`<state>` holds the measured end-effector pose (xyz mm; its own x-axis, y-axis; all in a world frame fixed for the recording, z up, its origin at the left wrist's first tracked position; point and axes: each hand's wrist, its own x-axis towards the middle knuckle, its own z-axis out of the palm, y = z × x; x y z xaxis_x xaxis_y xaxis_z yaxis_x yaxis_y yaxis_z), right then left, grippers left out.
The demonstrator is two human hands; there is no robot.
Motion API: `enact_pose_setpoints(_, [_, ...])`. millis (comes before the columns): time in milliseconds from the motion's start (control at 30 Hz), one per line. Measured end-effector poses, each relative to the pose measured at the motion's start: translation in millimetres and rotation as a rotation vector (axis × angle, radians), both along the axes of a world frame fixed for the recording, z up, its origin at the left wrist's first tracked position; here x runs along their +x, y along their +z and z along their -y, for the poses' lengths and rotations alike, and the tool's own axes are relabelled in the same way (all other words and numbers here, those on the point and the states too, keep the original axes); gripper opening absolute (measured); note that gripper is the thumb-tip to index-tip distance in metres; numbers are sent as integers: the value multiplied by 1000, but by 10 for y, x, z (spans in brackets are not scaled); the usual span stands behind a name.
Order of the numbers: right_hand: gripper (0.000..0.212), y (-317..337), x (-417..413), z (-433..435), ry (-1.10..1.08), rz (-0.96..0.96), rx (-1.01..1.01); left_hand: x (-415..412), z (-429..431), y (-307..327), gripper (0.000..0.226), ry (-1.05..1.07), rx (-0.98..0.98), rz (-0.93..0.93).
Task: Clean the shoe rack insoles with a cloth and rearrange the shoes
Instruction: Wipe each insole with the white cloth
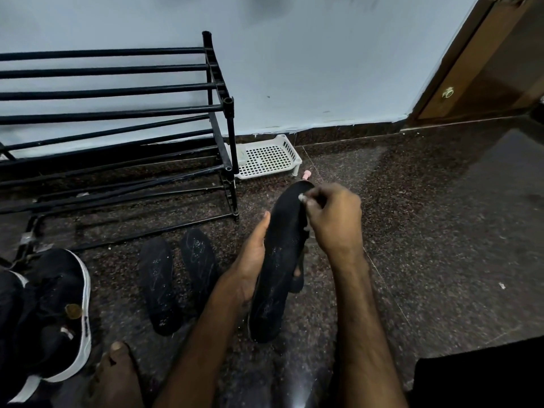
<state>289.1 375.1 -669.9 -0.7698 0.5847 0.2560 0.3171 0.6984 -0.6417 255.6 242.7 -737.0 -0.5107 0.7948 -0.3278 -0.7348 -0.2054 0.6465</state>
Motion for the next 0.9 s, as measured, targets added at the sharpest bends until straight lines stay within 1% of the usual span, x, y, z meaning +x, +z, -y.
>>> enact_pose_setpoints(67, [11, 49, -57, -10, -49, -107, 43, -17, 33, 7, 74, -42, 16, -17])
enact_pose_setpoints(133, [13, 88, -61, 34, 0, -133, 33, -36, 58, 52, 71, -49, 26, -3])
enact_pose_setpoints(200, [9, 96, -20, 117, 204, -68, -42, -37, 65, 85, 68, -35, 50, 0])
enact_pose_setpoints(267, [5, 72, 43, 170, 406, 81, -129, -13, 71, 101, 68, -4, 58, 15])
enact_pose_setpoints(300, [5, 47, 66, 155, 428, 117, -147, -12, 79, 90, 67, 5, 52, 28])
enact_pose_setpoints(333, [5, 23, 74, 118, 387, 110, -148, -12, 85, 85, 68, 3, 44, 29])
enact_pose_setpoints(367, [6, 3, 71, 66, 300, 67, -127, -9, 93, 85, 68, -13, 39, 19])
enact_pose_setpoints(433, [9, -5, 47, -42, 87, -48, -8, -7, 99, 78, 69, -49, 40, 2])
enact_pose_setpoints(467, [11, 0, 30, -70, 12, -91, 49, -8, 100, 88, 69, -65, 38, -3])
enact_pose_setpoints(500, [12, 13, 14, -71, -14, -116, 78, -11, 100, 106, 68, -75, 35, -4])
enact_pose_setpoints(533, [12, 32, -1, -44, 13, -115, 79, -11, 98, 134, 67, -78, 41, 5])
enact_pose_setpoints(633, [9, 55, -31, 140, 283, -23, -5, 4, 91, 184, 67, -57, 20, 10])
enact_pose_setpoints(667, [8, 49, -35, 181, 333, 14, -22, 16, 86, 200, 68, -49, 13, 17])
enact_pose_setpoints(700, [8, 33, -46, 191, 321, 22, -24, 30, 98, 210, 68, -47, 3, 22])
enact_pose_setpoints(800, [10, -8, -25, 35, 42, -54, 13, 28, 113, 198, 69, -87, -33, 17])
enact_pose_setpoints(833, [9, -18, 1, -15, -16, -88, 34, 24, 110, 182, 69, -95, -40, 23])
enact_pose_setpoints(867, [6, -23, 25, -50, -16, -94, 29, 21, 97, 172, 69, -88, -41, 32])
enact_pose_setpoints(900, [5, -16, 49, -59, 42, -56, -15, 23, 84, 168, 69, -65, -41, 53])
